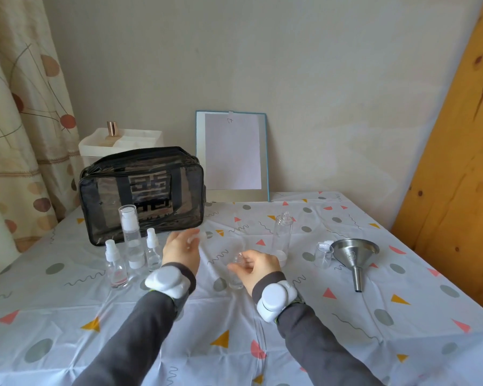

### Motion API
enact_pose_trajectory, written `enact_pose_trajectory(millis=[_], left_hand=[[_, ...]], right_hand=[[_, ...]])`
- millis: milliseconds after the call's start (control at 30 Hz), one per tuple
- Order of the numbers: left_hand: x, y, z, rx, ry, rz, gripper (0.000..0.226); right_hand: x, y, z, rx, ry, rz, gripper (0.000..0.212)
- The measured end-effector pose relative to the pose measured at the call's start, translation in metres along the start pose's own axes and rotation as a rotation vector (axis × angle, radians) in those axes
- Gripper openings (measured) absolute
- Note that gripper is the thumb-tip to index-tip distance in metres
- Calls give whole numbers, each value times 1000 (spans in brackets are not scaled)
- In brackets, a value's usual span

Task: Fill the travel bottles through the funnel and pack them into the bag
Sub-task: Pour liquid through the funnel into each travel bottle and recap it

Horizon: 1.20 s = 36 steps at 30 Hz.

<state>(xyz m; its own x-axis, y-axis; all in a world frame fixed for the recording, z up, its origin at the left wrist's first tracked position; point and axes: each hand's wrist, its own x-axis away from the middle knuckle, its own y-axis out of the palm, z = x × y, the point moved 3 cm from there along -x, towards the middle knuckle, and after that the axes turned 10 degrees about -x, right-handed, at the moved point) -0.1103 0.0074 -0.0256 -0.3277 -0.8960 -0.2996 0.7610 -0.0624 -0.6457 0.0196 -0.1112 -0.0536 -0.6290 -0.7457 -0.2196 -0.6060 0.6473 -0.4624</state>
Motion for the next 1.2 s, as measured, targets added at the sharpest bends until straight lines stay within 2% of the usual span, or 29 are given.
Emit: enact_pose_trajectory(millis=[133, 267, 467, 933, 1200], left_hand=[[0, -30, 31, 131, 123, -10, 23], [3, -52, 57, 26, 294, 52, 24], [13, -72, 73, -90, 453, 122, 22], [28, -89, 90, -250, 594, 59, 22], [31, -72, 88, -321, 592, -83, 26]], right_hand=[[1, -1, -1, -2, 2, -10, 41], [1, -4, -1, 22, -8, -9, 38], [4, -3, -5, 36, -25, -29, 40], [6, -4, -8, 50, -26, -48, 41], [7, -4, -10, 71, -32, -42, 41]])
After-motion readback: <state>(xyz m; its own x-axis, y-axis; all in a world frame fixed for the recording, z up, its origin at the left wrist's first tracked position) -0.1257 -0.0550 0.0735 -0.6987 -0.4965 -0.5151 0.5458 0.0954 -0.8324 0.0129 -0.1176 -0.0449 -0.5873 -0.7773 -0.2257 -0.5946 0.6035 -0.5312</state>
